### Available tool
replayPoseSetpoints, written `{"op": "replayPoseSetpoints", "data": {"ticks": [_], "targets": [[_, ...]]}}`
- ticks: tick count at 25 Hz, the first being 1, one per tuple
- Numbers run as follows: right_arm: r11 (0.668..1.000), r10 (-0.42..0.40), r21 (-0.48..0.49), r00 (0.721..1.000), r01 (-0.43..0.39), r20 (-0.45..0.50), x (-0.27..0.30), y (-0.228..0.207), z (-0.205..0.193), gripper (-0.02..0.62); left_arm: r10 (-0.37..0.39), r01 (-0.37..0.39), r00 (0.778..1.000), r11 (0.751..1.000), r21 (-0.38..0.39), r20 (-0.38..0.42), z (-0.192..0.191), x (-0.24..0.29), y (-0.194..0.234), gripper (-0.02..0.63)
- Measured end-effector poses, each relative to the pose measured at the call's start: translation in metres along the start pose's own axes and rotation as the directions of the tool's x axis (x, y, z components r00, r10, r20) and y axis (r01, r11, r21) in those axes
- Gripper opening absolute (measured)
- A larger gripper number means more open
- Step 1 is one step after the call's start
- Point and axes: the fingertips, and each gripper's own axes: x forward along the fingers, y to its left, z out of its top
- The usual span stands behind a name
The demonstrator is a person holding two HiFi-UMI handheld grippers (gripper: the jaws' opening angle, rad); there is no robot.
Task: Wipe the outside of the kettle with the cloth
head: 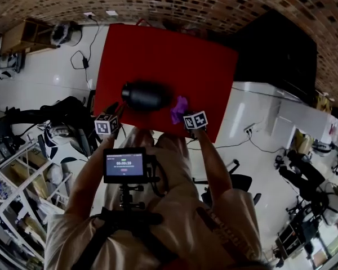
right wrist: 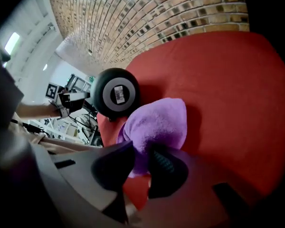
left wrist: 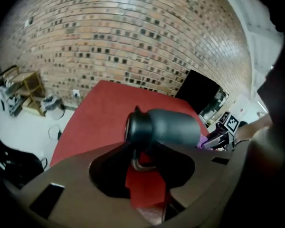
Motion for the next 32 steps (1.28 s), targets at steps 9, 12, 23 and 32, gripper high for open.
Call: {"op": "replayPoseSetpoints", "data": {"ticks": [9, 12, 23, 32], "targets": [[0.999, 0.007, 0.033, 1.000, -0.006, -0.027, -0.013, 0.011, -0.019, 0.083, 0.015, -0.045, 0.984, 0.985, -0.169, -0.176, -0.070, 0.049, 0.028, 0.210], [1.000, 0.013, 0.013, 0.999, -0.012, -0.030, -0.007, 0.025, -0.017, 0.083, 0.003, -0.029, 0.985, 0.989, -0.147, -0.173, -0.062, 0.061, 0.024, 0.210], [0.998, -0.013, 0.061, 0.999, 0.011, 0.034, -0.012, 0.029, -0.018, 0.083, 0.032, -0.074, 0.969, 0.984, -0.162, -0.243, -0.059, 0.094, 0.032, 0.210], [0.992, -0.051, 0.124, 0.995, 0.040, 0.090, -0.023, 0.017, -0.035, 0.083, -0.030, -0.019, 0.962, 0.984, -0.174, -0.271, -0.053, 0.097, 0.018, 0.117]]}}
